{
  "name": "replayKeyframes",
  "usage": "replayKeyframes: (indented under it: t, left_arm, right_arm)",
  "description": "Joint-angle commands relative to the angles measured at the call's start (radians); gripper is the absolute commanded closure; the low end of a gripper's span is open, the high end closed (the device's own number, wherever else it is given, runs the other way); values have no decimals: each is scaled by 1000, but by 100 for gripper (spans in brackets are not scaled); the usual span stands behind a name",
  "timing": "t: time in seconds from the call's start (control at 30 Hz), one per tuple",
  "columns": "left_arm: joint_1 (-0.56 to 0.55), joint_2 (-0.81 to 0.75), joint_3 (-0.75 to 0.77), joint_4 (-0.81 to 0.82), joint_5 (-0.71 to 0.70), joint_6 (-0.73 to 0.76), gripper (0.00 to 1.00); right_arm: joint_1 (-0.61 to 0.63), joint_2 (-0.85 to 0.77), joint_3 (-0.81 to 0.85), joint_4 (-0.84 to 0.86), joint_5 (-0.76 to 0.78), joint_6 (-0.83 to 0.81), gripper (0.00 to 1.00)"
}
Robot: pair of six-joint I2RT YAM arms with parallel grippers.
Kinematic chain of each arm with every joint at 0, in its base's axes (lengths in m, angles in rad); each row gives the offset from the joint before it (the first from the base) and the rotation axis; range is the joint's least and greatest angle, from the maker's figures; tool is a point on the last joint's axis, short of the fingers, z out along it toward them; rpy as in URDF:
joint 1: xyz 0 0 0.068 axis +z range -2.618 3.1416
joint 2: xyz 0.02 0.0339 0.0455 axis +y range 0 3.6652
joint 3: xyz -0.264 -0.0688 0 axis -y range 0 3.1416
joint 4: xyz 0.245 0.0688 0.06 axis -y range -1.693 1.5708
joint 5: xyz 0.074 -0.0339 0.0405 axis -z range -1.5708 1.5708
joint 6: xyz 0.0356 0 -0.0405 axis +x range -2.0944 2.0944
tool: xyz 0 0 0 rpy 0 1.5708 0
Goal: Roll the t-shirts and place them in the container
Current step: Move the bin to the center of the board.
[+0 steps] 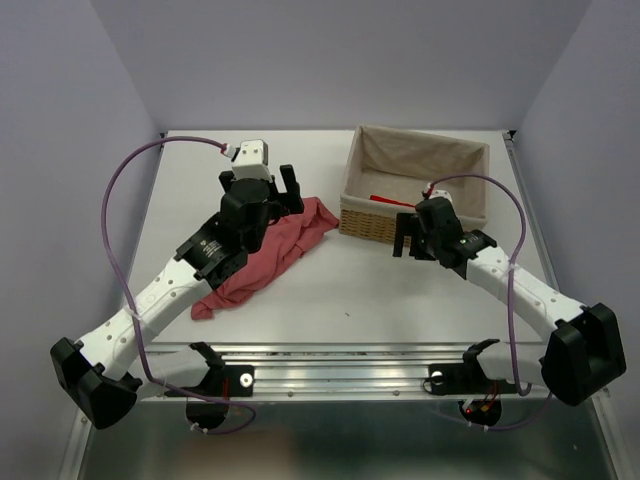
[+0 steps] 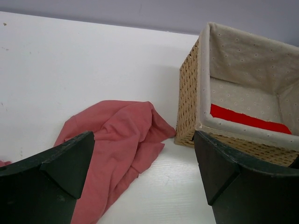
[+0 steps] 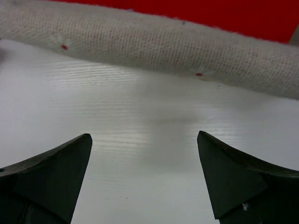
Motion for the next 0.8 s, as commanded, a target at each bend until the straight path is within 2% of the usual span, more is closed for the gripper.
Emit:
replayKeyframes:
  t: [0.0, 0.37, 0.6, 0.77]
  left_arm:
    - [3, -5, 3, 33, -35, 4, 2]
    - [5, 27, 25, -33, -37, -38, 3]
    - [12, 61, 40, -102, -12, -64, 3]
    - [83, 110, 25, -191, 81, -154, 3]
  right_arm:
    - [9, 23, 20, 64, 156, 1, 0]
    - [-16, 250, 186, 246, 272, -9, 0]
    - [-105, 348, 231, 384, 240, -32, 0]
    - [-151, 468, 315, 428, 212, -39, 0]
